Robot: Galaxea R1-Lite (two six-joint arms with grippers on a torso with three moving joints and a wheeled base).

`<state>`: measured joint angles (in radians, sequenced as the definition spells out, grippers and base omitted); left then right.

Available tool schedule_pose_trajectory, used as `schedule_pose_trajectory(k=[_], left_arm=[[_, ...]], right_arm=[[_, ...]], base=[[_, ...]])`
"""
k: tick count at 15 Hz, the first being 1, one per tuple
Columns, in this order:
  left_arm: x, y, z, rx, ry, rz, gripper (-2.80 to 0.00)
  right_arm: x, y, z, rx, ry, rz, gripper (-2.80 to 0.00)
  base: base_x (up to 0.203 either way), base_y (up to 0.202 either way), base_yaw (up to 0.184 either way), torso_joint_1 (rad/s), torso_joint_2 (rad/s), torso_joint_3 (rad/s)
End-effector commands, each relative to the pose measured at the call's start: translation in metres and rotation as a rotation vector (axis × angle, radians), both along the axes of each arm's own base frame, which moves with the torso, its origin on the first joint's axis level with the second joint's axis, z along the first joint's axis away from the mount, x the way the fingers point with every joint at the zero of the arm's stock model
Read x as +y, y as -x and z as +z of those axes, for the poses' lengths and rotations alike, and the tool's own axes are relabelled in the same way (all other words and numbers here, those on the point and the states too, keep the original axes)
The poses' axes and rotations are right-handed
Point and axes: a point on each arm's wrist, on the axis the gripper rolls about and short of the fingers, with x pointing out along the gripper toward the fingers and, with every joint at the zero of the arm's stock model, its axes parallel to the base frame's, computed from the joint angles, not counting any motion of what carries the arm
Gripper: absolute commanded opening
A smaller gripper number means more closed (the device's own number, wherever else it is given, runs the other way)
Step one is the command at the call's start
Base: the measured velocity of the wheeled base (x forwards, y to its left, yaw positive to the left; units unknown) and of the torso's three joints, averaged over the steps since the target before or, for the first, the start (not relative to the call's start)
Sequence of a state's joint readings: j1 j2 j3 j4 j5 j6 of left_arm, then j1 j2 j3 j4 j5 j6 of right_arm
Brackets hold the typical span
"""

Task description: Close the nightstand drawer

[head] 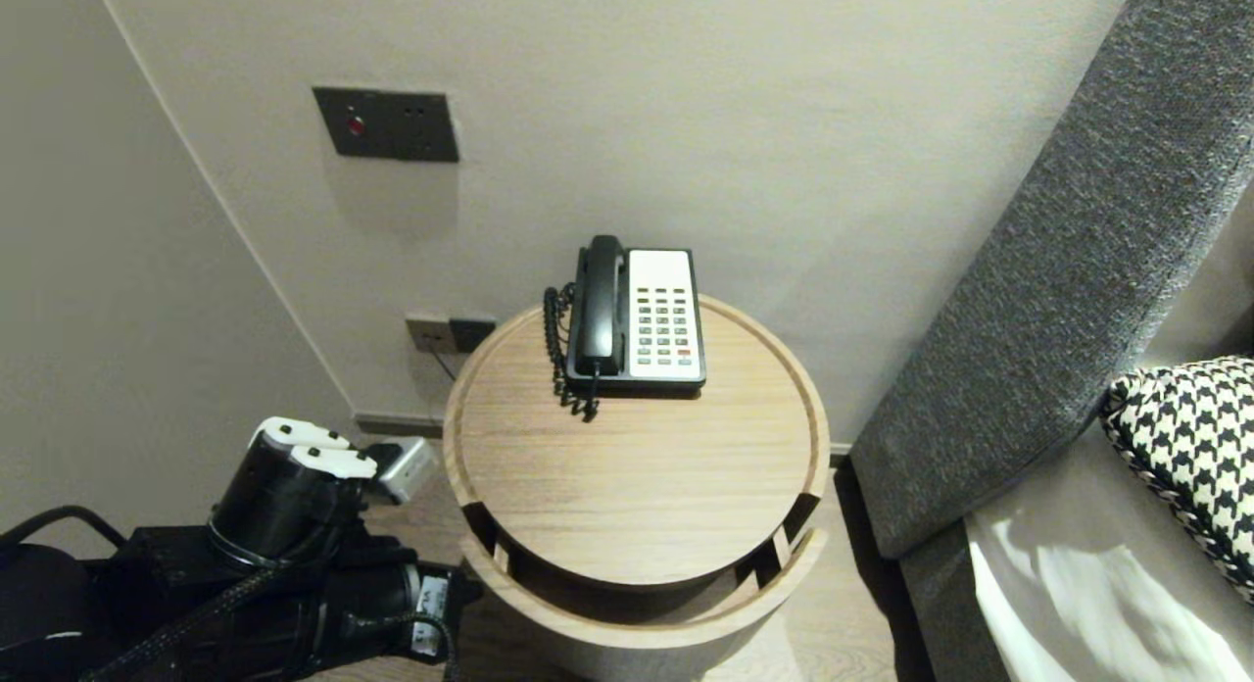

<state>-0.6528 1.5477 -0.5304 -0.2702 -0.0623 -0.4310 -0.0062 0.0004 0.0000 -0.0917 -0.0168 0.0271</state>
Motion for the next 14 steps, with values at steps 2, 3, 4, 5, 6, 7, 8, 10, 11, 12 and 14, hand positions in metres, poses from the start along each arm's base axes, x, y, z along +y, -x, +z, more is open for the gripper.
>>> schedule_pose_trajectory(k=[2,3,4,5,6,7,8,10,11,12,14], left_arm=[[-0.002,-0.006,-0.001,-0.019,0.006,0.035,-2.8],[-0.003,-0.007,0.0,-0.026,0.008,0.039,-2.8],[-0.002,-0.006,0.0,-0.028,0.008,0.04,-2.8],[-0.002,-0.006,0.001,-0.03,0.01,0.04,-2.8],[-0.001,-0.005,0.003,-0.036,0.014,0.042,-2.8],[-0.001,-0.005,0.004,-0.04,0.019,0.047,-2.8],[0.0,-0.005,0.005,-0.042,0.025,0.052,-2.8],[0.001,-0.003,0.008,-0.051,0.035,0.056,-2.8],[0.001,-0.002,0.011,-0.062,0.043,0.056,-2.8],[0.002,-0.001,0.016,-0.076,0.054,0.055,-2.8],[0.006,0.004,0.018,-0.074,0.052,0.05,-2.8]], right_arm=[[0.0,-0.003,-0.011,0.038,-0.001,0.0,-2.8],[0.0,-0.003,-0.011,0.039,0.0,0.0,-2.8],[0.0,-0.003,-0.011,0.038,-0.001,0.0,-2.8],[0.0,-0.003,-0.011,0.038,0.001,0.0,-2.8],[0.0,-0.003,-0.011,0.039,0.0,0.0,-2.8],[0.0,-0.003,-0.011,0.039,-0.001,0.0,-2.8],[0.0,-0.003,-0.011,0.04,-0.001,0.0,-2.8],[0.0,-0.003,-0.011,0.039,0.0,0.0,-2.8],[0.0,-0.003,-0.011,0.039,-0.001,0.0,-2.8],[0.0,-0.003,-0.011,0.039,-0.001,0.0,-2.8],[0.0,-0.003,-0.011,0.038,-0.001,0.0,-2.8]], base=[[0.0,0.0,0.0,0.0,0.0,0.0],[0.0,0.0,0.0,0.0,0.0,0.0],[0.0,0.0,0.0,0.0,0.0,0.0],[0.0,0.0,0.0,0.0,0.0,0.0],[0.0,0.0,0.0,0.0,0.0,0.0],[0.0,0.0,0.0,0.0,0.0,0.0],[0.0,0.0,0.0,0.0,0.0,0.0],[0.0,0.0,0.0,0.0,0.0,0.0],[0.0,0.0,0.0,0.0,0.0,0.0],[0.0,0.0,0.0,0.0,0.0,0.0],[0.0,0.0,0.0,0.0,0.0,0.0]])
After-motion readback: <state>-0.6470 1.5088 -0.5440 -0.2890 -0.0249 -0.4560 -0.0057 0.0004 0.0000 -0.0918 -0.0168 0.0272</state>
